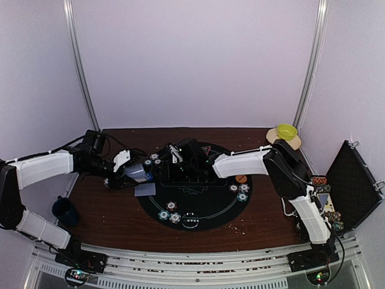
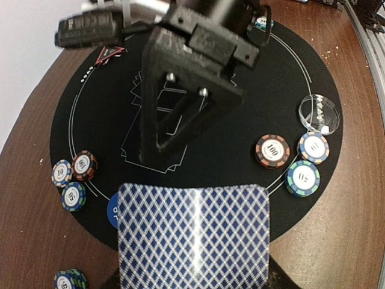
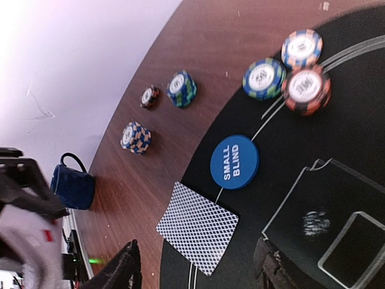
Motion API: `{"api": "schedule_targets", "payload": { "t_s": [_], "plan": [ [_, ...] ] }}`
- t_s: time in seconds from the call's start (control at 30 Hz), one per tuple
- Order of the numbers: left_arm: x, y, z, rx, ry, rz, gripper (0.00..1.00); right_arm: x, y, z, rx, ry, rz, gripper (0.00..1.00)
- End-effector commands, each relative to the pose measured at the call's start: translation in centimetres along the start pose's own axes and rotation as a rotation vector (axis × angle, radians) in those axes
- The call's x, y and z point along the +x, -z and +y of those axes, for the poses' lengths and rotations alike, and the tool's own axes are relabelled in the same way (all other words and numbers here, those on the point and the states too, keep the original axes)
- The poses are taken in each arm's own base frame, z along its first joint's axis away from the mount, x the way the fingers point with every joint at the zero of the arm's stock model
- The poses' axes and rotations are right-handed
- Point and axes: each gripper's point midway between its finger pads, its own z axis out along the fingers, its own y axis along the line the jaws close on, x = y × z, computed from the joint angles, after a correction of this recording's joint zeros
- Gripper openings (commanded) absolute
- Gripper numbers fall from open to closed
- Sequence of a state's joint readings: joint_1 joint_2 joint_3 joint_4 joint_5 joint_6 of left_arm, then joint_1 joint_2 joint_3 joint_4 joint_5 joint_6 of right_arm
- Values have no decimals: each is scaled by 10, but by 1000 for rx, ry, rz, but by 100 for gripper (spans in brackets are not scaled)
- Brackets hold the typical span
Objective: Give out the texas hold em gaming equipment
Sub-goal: Distribute the poker card in the small blind area, then pick up the poker card from the face-down deck piles.
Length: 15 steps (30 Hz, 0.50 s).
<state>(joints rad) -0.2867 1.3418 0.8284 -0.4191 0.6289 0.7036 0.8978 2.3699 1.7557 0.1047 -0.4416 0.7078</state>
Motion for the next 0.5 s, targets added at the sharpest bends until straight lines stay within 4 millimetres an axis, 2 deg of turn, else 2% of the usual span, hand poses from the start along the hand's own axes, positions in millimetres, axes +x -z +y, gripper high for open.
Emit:
{"api": "schedule_targets", "payload": {
  "t_s": [0.0,0.17,0.27,0.33,0.47],
  "plan": [
    [-5,0,5,-12,0,-32,42,-37,45,16,52,90,-118,69],
    [-6,0,11,-38,16,-36,42,-49,92,36,-18,134,-284,74],
    [-6,0,15,-52,29,-35,42,-45,110,43,-90,103,-362,75],
    [-6,-1,16,-57,31,-34,42,-40,113,48,-139,77,-393,75],
    [-4,-2,16,-61,36,-33,42,-23,85,61,-210,35,-344,75]
  ]
}}
